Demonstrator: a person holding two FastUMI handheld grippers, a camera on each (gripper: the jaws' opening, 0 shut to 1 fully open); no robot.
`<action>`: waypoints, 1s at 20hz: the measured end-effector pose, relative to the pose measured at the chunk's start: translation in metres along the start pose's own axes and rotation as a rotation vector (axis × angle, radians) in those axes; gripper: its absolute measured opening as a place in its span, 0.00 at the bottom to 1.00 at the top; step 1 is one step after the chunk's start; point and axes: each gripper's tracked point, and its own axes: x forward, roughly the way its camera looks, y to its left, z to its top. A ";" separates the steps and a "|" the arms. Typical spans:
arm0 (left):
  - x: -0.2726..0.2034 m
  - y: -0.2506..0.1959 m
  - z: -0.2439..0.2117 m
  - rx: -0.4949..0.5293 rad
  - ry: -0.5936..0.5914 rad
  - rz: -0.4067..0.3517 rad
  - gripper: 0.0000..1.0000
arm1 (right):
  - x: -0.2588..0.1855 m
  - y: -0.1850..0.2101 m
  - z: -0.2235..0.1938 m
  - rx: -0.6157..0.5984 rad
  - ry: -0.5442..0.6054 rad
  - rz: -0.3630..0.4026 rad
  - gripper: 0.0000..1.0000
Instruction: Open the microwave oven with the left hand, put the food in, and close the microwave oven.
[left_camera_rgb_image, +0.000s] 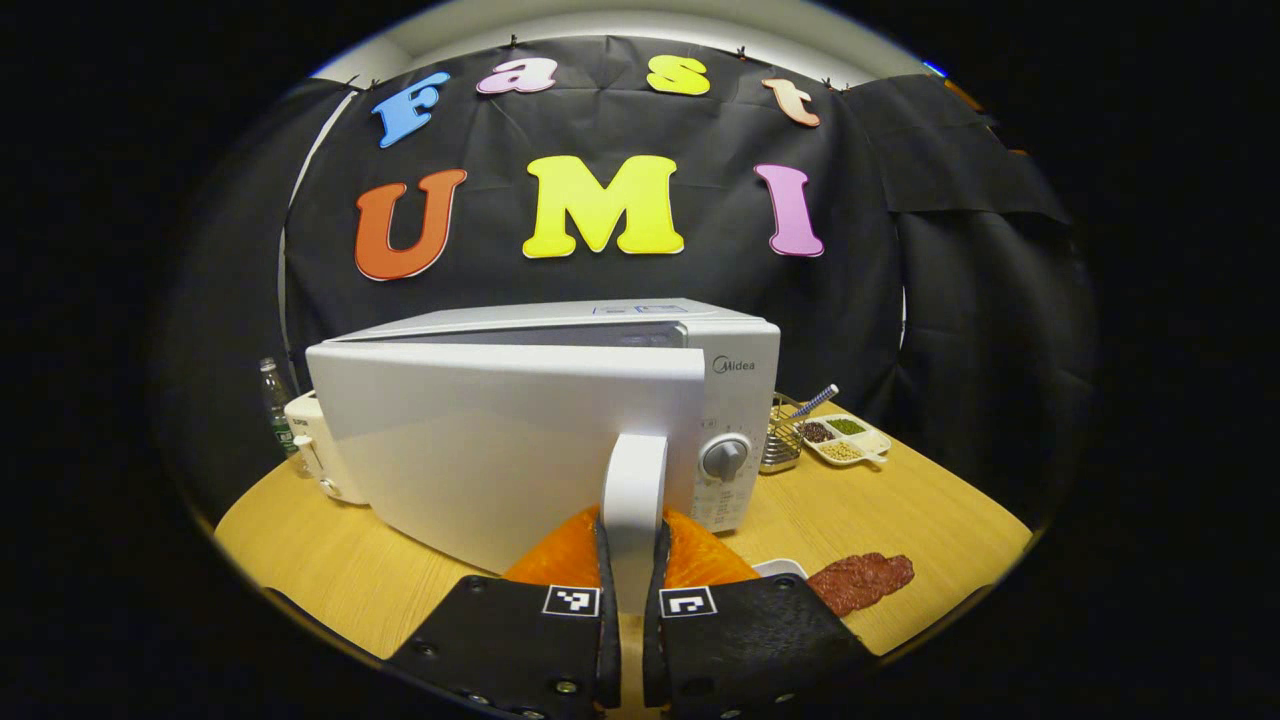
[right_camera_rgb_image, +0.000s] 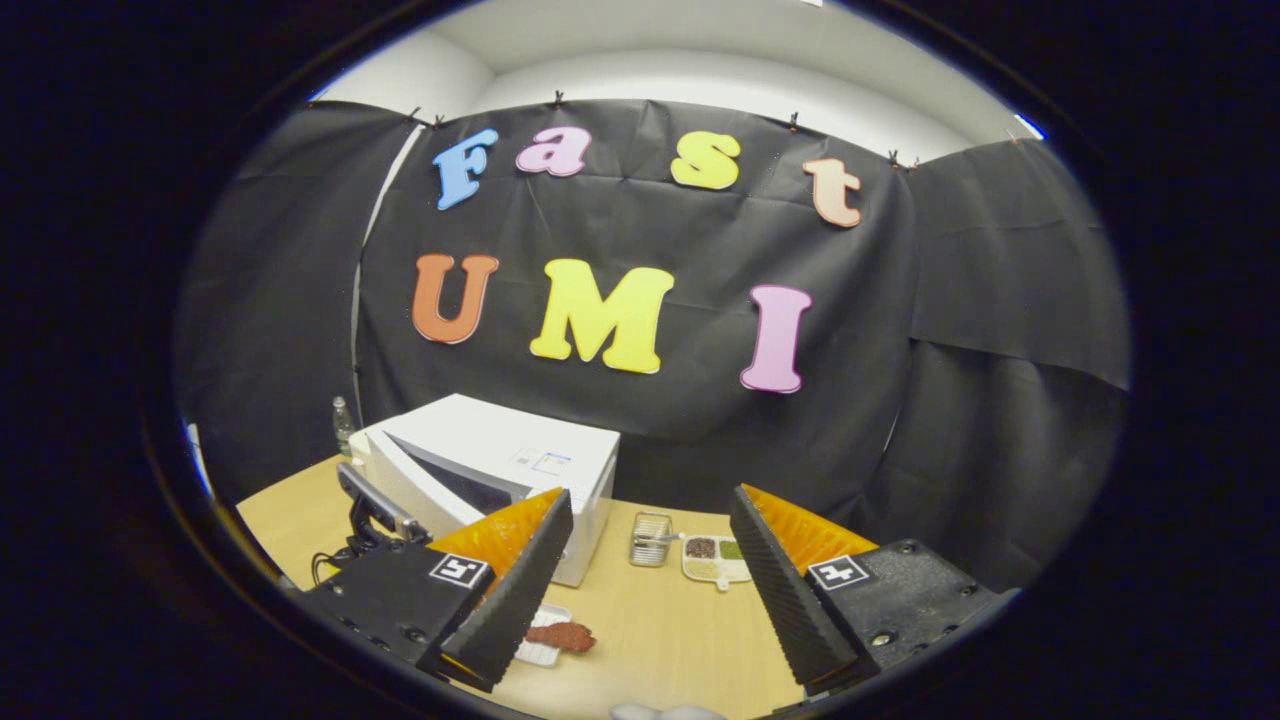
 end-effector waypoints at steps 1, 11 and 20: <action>-0.010 0.005 -0.003 -0.001 0.006 0.002 0.07 | -0.001 0.005 -0.001 0.001 -0.002 0.007 1.00; -0.094 0.067 -0.030 0.024 0.061 0.105 0.10 | -0.005 0.057 0.000 0.006 -0.024 0.089 0.96; -0.108 0.102 -0.031 0.058 0.067 0.187 0.96 | -0.002 0.071 -0.003 0.006 -0.012 0.098 0.96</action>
